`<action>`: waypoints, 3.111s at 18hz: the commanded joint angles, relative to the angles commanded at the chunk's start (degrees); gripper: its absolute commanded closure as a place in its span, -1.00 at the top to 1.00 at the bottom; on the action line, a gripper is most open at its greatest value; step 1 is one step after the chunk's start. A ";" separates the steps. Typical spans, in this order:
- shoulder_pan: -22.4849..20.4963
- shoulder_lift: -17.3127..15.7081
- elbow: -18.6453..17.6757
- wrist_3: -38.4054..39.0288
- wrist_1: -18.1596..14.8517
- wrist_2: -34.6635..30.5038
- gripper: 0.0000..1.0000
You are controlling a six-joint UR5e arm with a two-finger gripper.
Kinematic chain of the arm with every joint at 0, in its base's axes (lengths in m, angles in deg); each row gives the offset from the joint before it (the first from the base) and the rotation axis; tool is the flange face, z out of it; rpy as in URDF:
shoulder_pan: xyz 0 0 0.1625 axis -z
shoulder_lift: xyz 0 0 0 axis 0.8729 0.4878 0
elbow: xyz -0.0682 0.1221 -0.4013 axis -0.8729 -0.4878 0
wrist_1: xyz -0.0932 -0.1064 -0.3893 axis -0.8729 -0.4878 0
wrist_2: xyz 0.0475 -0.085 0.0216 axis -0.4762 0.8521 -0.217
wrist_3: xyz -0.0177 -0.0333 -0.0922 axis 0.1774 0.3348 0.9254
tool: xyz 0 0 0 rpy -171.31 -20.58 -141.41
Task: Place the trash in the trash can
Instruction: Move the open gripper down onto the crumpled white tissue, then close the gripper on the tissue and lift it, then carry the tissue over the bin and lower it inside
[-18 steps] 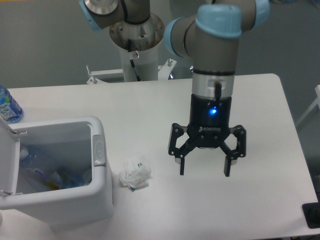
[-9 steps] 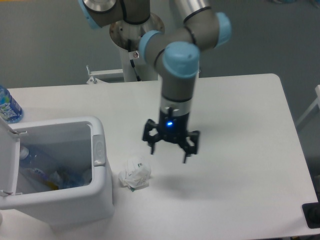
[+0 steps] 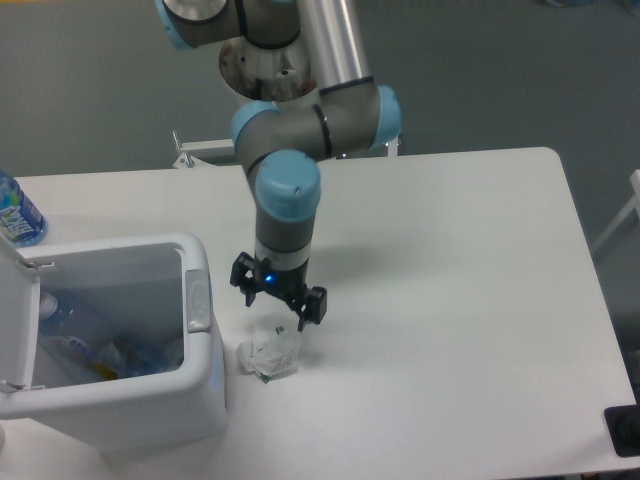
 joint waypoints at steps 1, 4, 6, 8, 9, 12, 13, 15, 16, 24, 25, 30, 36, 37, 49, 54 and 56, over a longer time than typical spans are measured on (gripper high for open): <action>0.09 0.00 0.09 -0.97 0.17 -0.09 1.00; 0.09 0.44 1.14 -2.46 0.18 -0.09 1.00; 0.09 1.14 1.06 -5.01 0.09 -0.35 1.00; 0.18 1.84 0.71 -5.81 0.09 -2.54 1.00; 0.79 2.46 0.70 -5.81 0.17 -3.07 1.00; 1.06 3.51 1.06 -5.64 0.18 -3.96 0.86; 1.14 3.69 1.06 -5.55 0.26 -4.13 0.69; 1.14 3.87 1.23 -5.20 0.35 -4.22 0.54; 1.14 3.96 1.32 -5.03 0.35 -4.22 0.33; -0.08 2.20 1.58 -4.94 -0.09 -4.22 -1.00; -1.13 1.50 1.58 -4.94 -0.09 -4.13 -1.00; -6.84 -1.93 4.30 -5.02 -0.18 -2.65 -1.00; -14.67 -6.94 16.06 8.82 -0.26 15.25 -1.00; -15.02 -7.46 18.17 13.39 -0.18 17.55 -1.00; 4.20 -16.00 17.06 30.75 -0.70 18.55 -1.00; 7.38 -15.82 14.85 29.96 -0.44 18.54 0.70; 7.21 -15.82 16.17 30.57 -0.44 18.89 1.00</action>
